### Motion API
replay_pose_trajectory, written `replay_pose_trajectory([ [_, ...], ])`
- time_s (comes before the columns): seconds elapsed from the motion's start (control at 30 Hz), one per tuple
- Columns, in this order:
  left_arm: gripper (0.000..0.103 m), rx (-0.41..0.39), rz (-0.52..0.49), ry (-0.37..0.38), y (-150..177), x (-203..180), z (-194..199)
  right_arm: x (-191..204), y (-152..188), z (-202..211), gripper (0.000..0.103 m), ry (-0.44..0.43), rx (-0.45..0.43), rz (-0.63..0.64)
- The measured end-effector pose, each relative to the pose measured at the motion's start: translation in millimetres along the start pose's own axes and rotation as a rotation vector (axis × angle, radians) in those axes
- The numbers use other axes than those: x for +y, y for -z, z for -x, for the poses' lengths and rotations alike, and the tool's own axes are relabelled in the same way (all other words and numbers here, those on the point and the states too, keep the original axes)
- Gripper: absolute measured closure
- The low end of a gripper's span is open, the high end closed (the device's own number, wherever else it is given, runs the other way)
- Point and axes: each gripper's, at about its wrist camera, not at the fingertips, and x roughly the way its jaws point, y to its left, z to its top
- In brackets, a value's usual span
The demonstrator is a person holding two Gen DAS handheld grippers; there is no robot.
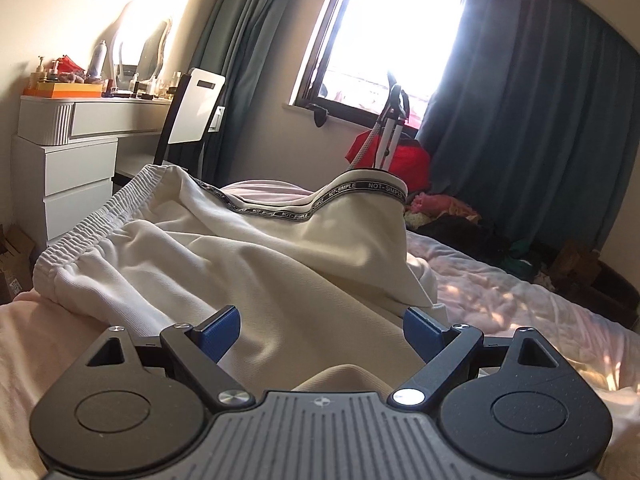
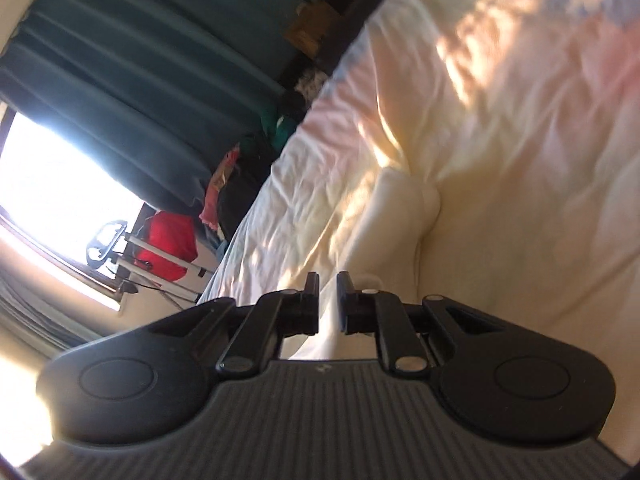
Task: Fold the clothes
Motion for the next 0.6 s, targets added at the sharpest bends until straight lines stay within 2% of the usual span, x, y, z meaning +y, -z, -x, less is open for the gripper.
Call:
replay_pose_trajectory([
  [0.1, 0.013, 0.021, 0.022, 0.007, 0, 1, -3, -5, -9, 9, 0.091, 0.033, -0.071, -0.006],
  [0.2, 0.013, 0.041, 0.044, 0.014, 1, 3, -6, -11, -10, 14, 0.089, 0.115, -0.094, -0.036],
  [0.3, 0.013, 0.062, 0.066, 0.021, 1, 4, -9, -22, -4, 7, 0.089, 0.180, -0.004, -0.106],
  [0.37, 0.013, 0.076, 0.080, 0.025, 1, 5, -11, -35, 2, -3, 0.086, 0.125, 0.074, -0.207],
  [0.43, 0.013, 0.090, 0.096, 0.033, 1, 6, -13, -34, 9, -13, 0.071, 0.116, 0.138, -0.221],
  [0.5, 0.013, 0.097, 0.105, 0.040, 2, 7, -14, -27, 15, -21, 0.050, 0.127, 0.161, -0.181],
  [0.57, 0.013, 0.104, 0.113, 0.047, 2, 7, -14, -16, 22, -28, 0.037, 0.129, 0.155, -0.127],
  [0.6, 0.013, 0.108, 0.119, 0.050, 3, 8, -14, -10, 25, -32, 0.036, 0.130, 0.153, -0.101],
])
